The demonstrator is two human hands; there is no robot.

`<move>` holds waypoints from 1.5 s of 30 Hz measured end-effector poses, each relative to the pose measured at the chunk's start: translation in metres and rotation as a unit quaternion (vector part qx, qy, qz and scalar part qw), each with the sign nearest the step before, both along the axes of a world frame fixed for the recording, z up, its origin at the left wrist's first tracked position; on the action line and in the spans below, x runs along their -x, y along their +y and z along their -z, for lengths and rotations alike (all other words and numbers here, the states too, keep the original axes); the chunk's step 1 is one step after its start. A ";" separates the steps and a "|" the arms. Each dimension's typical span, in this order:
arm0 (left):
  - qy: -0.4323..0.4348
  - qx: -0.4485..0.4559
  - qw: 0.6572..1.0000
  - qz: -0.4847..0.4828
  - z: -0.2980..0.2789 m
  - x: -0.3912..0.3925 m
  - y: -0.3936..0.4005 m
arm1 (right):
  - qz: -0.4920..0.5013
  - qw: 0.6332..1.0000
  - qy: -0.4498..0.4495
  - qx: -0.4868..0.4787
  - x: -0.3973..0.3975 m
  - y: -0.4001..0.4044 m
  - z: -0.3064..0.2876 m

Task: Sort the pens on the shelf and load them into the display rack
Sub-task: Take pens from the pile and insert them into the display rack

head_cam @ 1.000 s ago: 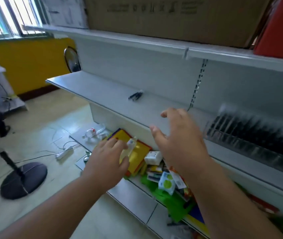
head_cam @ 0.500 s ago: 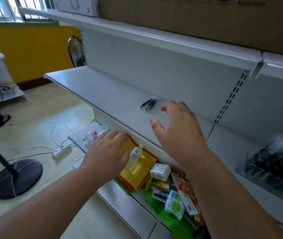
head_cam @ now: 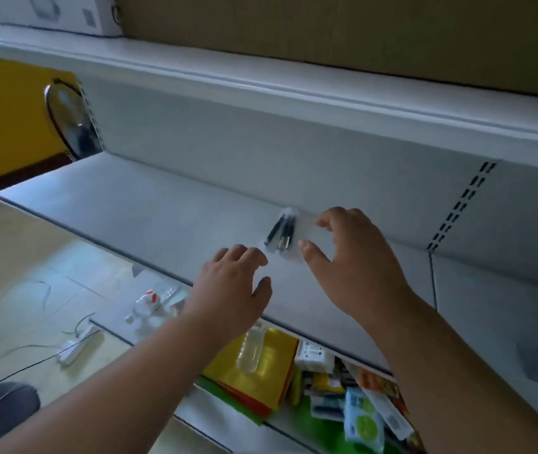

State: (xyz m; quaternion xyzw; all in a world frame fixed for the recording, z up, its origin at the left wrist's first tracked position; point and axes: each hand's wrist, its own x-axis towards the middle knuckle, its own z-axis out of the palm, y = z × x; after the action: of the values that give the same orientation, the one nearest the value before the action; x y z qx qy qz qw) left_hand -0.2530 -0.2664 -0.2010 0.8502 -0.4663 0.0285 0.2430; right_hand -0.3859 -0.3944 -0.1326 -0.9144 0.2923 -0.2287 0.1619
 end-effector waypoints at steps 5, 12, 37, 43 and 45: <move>0.013 -0.006 0.998 0.062 0.005 -0.055 -0.036 | 0.055 0.998 -0.008 0.016 -0.034 0.003 0.005; 0.018 -0.055 0.994 0.091 0.014 -0.090 -0.073 | 0.114 0.993 -0.001 0.001 -0.050 0.011 0.009; 0.081 -0.108 0.990 0.049 -0.004 -0.128 -0.068 | 0.151 0.988 0.001 -0.043 -0.080 -0.016 0.045; 0.458 0.145 0.871 0.098 -0.016 -0.116 -0.008 | 0.208 0.972 0.077 -0.077 -0.116 -0.033 0.068; 0.469 0.160 0.861 0.112 -0.024 -0.113 0.006 | 0.229 0.965 0.113 -0.064 -0.125 -0.038 0.075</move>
State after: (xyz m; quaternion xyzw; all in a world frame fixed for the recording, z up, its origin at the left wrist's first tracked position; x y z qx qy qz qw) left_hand -0.1396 -0.2607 -0.1774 0.6544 -0.3781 -0.3267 0.5674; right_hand -0.2608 -0.4322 -0.2077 -0.8306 0.5244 -0.1356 0.1294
